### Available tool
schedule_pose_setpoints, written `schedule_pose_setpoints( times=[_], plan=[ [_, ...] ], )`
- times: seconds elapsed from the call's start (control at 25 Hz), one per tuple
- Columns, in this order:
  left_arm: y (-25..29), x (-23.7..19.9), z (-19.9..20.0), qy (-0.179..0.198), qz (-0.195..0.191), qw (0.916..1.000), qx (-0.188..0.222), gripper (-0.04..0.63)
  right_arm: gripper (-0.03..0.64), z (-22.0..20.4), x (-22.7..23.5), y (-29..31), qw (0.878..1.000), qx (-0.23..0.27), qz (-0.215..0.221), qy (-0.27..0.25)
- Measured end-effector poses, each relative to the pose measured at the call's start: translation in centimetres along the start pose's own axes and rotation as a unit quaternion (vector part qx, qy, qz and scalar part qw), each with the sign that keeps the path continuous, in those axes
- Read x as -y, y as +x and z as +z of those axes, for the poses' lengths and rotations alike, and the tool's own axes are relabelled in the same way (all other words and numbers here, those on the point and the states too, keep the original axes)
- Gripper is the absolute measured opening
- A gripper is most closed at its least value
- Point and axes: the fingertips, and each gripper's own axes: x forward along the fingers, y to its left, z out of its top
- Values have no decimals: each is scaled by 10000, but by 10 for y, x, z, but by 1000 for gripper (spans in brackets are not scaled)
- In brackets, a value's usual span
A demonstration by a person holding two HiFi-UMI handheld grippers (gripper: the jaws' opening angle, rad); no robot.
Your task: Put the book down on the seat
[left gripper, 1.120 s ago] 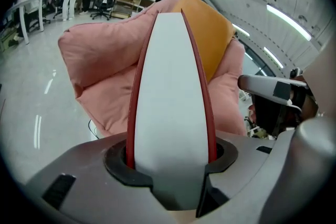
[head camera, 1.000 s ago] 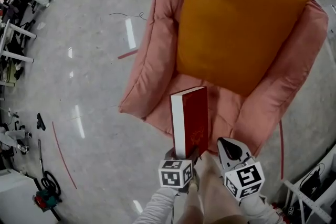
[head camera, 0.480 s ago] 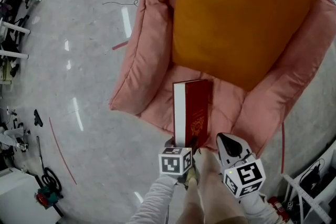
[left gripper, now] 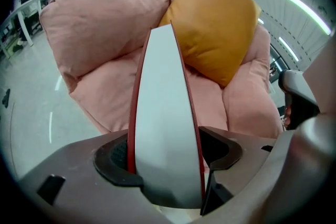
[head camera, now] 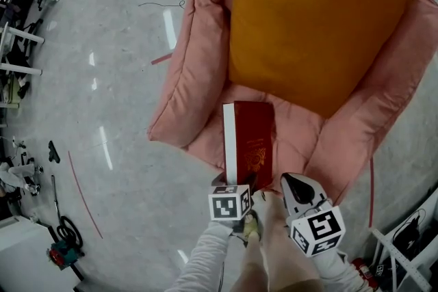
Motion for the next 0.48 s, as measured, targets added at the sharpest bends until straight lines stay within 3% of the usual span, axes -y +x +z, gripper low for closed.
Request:
schedule_pose_setpoints(
  times=[0.48],
  plan=[
    [-38,-52,-11,-605,582,9964,133,364,5,15,-24,1,9997,99,204,-122]
  ],
)
